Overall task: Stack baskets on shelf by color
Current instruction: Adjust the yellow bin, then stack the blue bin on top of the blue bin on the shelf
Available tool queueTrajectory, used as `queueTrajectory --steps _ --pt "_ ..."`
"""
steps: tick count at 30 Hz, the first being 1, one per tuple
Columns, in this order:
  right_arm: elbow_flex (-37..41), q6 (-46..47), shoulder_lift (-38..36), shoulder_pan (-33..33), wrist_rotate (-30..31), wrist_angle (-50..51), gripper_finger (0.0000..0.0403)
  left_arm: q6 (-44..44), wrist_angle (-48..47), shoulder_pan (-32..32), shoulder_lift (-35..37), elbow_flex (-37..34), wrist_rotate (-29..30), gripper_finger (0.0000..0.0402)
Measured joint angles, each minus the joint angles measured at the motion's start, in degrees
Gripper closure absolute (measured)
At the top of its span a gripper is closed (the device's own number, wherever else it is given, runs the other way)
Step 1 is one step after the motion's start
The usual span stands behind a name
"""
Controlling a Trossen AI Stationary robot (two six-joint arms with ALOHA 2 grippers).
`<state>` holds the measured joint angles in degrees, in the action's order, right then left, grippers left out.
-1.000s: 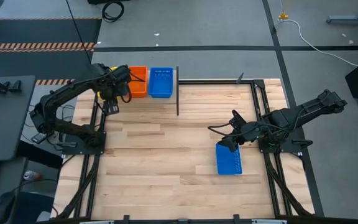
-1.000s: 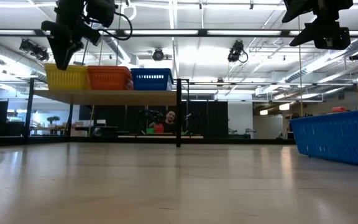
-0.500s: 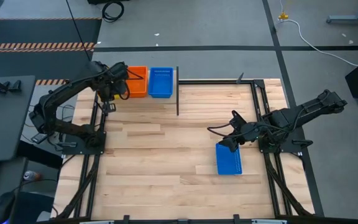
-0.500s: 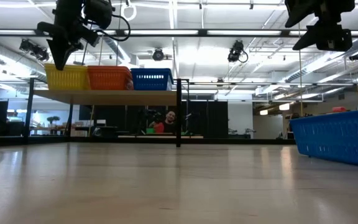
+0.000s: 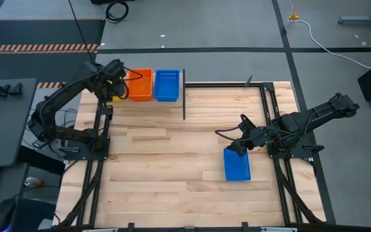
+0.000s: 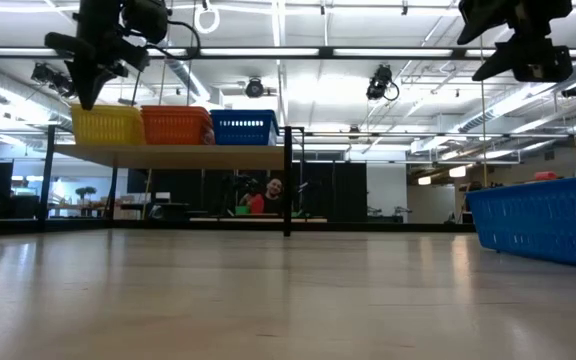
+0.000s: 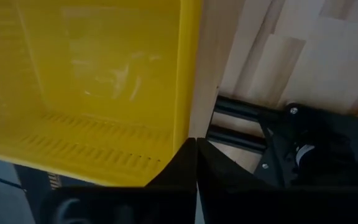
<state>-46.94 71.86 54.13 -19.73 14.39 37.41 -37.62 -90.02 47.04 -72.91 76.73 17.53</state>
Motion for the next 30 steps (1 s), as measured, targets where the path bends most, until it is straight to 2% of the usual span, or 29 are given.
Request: queueTrajectory --steps 10,14,20,23,30 --pt "0.0 1.4 0.0 0.0 -0.44 -0.11 0.0189 1.5 0.02 1.1 0.42 0.0 -4.31 0.04" --pt "0.0 -0.94 0.0 0.0 -2.87 -0.33 0.0189 4.35 0.02 0.19 0.88 0.0 -7.06 0.0399" --pt "0.0 -3.88 0.0 0.0 -5.73 -2.55 0.0189 12.83 0.04 -1.74 2.36 0.0 -6.79 0.0388" --pt "0.0 -5.72 0.0 0.19 -6.1 -5.9 0.0189 18.15 0.0 -2.28 4.03 0.0 -6.75 0.0381" --pt "0.0 -12.86 -0.03 1.89 -6.29 -22.13 0.0189 28.85 0.0 -6.09 8.23 0.0 -7.53 0.0353"
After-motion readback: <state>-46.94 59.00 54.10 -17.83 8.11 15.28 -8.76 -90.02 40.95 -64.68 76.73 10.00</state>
